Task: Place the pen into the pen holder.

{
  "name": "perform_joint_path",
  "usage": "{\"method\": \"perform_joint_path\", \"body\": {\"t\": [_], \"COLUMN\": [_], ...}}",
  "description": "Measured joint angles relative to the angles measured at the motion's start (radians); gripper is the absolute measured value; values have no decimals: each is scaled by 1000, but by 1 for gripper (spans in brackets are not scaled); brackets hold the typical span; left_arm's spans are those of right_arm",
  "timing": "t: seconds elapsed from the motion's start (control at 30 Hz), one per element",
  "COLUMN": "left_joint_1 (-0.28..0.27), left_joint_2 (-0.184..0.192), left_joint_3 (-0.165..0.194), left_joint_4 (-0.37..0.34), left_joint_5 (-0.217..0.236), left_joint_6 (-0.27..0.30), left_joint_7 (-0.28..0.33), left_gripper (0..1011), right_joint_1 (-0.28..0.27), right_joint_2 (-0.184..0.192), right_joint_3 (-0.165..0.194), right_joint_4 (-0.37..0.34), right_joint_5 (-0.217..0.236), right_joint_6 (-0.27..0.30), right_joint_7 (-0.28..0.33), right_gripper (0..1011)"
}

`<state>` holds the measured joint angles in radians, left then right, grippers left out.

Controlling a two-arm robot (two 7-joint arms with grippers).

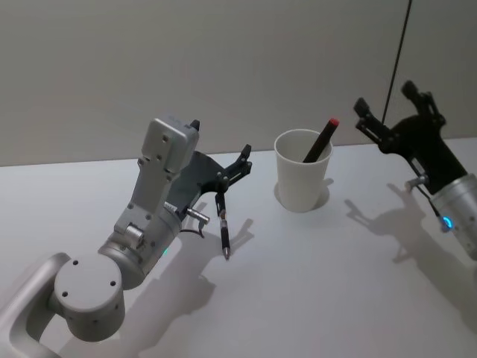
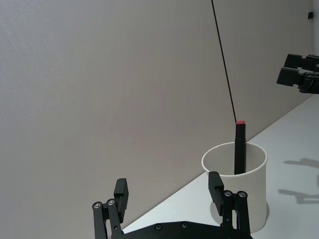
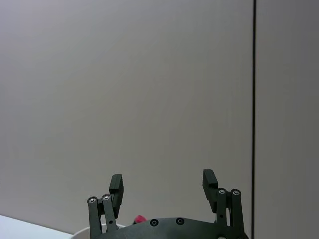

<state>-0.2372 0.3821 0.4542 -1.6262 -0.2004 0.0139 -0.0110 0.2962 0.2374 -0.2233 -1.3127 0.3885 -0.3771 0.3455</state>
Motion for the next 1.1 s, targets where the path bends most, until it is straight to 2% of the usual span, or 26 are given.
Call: {"method": "perform_joint_path", "body": {"t": [0.03, 0.1, 0.23, 0.63, 1.0, 1.07, 1.1], "left_joint_1": [0, 0, 0, 0, 0, 0, 0], "left_joint_2": [0, 0, 0, 0, 0, 0, 0], "left_joint_3": [0, 0, 0, 0, 0, 0, 0], "left_joint_4": [0, 0, 0, 0, 0, 0, 0], "left_joint_5": [0, 0, 0, 0, 0, 0, 0], "left_joint_6": [0, 0, 0, 0, 0, 0, 0], "left_joint_7": [0, 0, 0, 0, 0, 0, 0], "left_gripper": [1001, 1001, 1001, 1001, 1001, 1001, 1001], "right_joint_1": [0, -36, -68, -97, -179, -205, -205], "right_joint_2": [0, 15, 28, 38, 62, 70, 70], "right_joint_3": [0, 7, 14, 15, 8, 5, 5], "right_joint_4": [0, -43, -80, -122, -250, -291, -291], "right_joint_5": [0, -3, -13, -23, -54, -63, -63], "right_joint_6": [0, 20, 44, 81, 208, 248, 248], "right_joint_7": [0, -42, -91, -118, -180, -200, -200], "right_gripper": [1001, 1001, 1001, 1002, 1001, 1002, 1001]}}
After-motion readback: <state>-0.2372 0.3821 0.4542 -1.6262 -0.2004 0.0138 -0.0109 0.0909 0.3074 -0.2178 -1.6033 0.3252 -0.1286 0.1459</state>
